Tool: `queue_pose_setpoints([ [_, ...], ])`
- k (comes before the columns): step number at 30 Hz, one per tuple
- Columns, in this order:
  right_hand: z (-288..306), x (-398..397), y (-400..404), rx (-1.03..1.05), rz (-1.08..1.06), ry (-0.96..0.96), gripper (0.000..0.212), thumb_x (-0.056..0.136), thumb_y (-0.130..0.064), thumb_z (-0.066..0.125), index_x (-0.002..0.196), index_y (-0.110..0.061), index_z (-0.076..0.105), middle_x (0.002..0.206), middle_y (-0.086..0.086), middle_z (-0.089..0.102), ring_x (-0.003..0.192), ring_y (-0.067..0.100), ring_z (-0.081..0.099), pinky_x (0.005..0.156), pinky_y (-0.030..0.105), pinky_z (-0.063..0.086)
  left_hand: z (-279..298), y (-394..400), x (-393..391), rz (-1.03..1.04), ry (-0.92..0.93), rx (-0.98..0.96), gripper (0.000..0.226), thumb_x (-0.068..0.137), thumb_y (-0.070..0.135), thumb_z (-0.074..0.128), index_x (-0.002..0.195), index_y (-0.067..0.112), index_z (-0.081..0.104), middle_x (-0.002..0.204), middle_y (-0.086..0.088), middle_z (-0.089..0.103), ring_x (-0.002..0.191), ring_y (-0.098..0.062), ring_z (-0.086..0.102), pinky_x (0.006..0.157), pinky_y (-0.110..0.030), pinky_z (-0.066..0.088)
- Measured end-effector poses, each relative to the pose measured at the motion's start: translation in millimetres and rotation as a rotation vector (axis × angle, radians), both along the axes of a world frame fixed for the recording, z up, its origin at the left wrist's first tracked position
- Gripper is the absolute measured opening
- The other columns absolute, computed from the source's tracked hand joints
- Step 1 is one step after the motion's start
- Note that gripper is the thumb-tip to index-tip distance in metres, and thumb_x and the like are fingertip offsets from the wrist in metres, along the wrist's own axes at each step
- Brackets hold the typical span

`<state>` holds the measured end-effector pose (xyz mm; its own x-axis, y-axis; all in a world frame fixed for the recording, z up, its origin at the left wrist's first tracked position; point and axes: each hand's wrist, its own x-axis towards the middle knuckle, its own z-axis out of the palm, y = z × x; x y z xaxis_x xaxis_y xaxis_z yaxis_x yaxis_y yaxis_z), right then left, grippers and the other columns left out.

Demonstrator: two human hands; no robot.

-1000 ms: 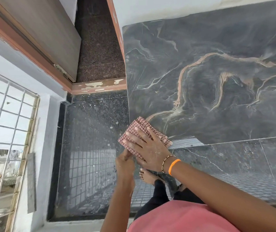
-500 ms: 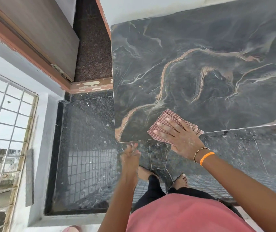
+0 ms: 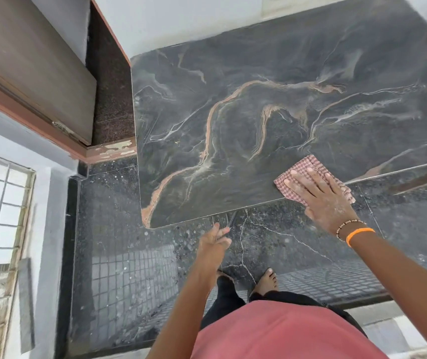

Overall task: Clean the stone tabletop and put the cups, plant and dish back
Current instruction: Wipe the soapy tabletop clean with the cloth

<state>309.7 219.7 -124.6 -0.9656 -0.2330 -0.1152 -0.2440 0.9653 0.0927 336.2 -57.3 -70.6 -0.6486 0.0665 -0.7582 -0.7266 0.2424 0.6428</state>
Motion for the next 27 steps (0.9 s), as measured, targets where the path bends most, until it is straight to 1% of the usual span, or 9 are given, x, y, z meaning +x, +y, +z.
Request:
queue_pose_setpoints([
  [2,0.4,4.0,19.3,-0.015,-0.068,-0.014,0.088,0.069,-0.009,0.071,0.145,-0.026,0.032,0.154,0.001,0.030,0.141,0.032,0.029,0.111,0.053,0.025,-0.8,14.7,-2.8,-0.057,-0.011,0.001,0.057,0.095,0.004,0.044,0.146,0.018,0.023,0.140,0.010,0.047,0.120,-0.006,0.043,0.104,-0.027,0.026],
  [3,1.0,5.4,29.7,-0.021,-0.102,-0.022,0.086,0.072,-0.009,0.068,0.146,-0.027,0.028,0.155,0.000,0.027,0.143,0.031,0.025,0.113,0.052,0.021,-0.9,23.0,-4.5,-0.083,-0.012,-0.003,0.057,0.095,0.004,0.044,0.146,0.019,0.024,0.140,0.011,0.047,0.117,-0.003,0.041,0.102,-0.027,0.024],
  [5,2.0,7.0,52.7,-0.025,-0.158,-0.047,0.084,0.077,-0.010,0.063,0.148,-0.028,0.021,0.158,-0.002,0.019,0.145,0.029,0.017,0.116,0.050,0.013,-2.6,39.9,-5.6,-0.129,-0.007,-0.006,0.057,0.095,0.004,0.045,0.146,0.020,0.025,0.140,0.010,0.048,0.115,-0.002,0.040,0.103,-0.028,0.025],
  [8,2.2,9.0,90.0,-0.048,-0.234,-0.096,0.084,0.081,-0.013,0.058,0.149,-0.029,0.011,0.160,-0.004,0.008,0.147,0.027,0.006,0.117,0.047,0.004,-6.3,69.0,-4.6,-0.210,0.005,-0.020,0.056,0.094,0.004,0.044,0.145,0.020,0.026,0.140,0.008,0.047,0.127,-0.010,0.042,0.098,-0.026,0.029],
  [12,1.7,9.1,129.2,-0.033,-0.262,-0.119,0.085,0.084,-0.016,0.055,0.150,-0.032,0.004,0.160,-0.007,0.000,0.148,0.024,0.001,0.118,0.046,0.004,-9.7,112.9,-6.9,-0.328,0.041,-0.040,0.055,0.094,0.005,0.045,0.144,0.021,0.029,0.131,0.012,0.052,0.118,-0.006,0.044,0.093,-0.024,0.032],
  [15,0.4,11.8,155.3,-0.061,-0.298,-0.094,0.085,0.082,-0.016,0.055,0.150,-0.031,0.006,0.160,-0.006,0.003,0.147,0.025,0.004,0.118,0.046,0.006,-9.5,149.5,-8.8,-0.440,0.075,-0.055,0.056,0.093,0.005,0.046,0.144,0.022,0.030,0.122,0.016,0.053,0.122,-0.008,0.044,0.097,-0.025,0.031],
  [20,-1.2,13.0,207.5,-0.067,-0.375,-0.098,0.088,0.081,-0.014,0.056,0.149,-0.032,0.004,0.160,-0.006,0.002,0.147,0.026,0.003,0.118,0.046,0.007,-5.3,207.4,-21.4,-0.642,0.195,-0.110,0.054,0.093,0.011,0.046,0.142,0.026,0.032,0.127,0.018,0.051,0.112,0.003,0.039,0.094,-0.021,0.028],
  [24,0.7,12.3,256.0,-0.056,-0.452,-0.116,0.085,0.085,-0.017,0.052,0.149,-0.032,-0.003,0.160,-0.007,-0.004,0.147,0.025,0.000,0.119,0.044,0.007,-0.1,264.7,-41.1,-0.731,0.257,-0.064,0.054,0.091,0.010,0.047,0.141,0.026,0.034,0.125,0.017,0.052,0.121,-0.002,0.040,0.101,-0.024,0.031],
  [27,5.3,9.3,288.3,-0.090,-0.526,-0.148,0.085,0.087,-0.018,0.052,0.149,-0.033,-0.005,0.160,-0.009,-0.006,0.147,0.023,-0.003,0.119,0.044,0.010,2.3,307.6,-57.3,-0.768,0.279,-0.021,0.054,0.091,0.007,0.047,0.141,0.024,0.035,0.127,0.015,0.052,0.121,-0.004,0.042,0.098,-0.022,0.031],
])
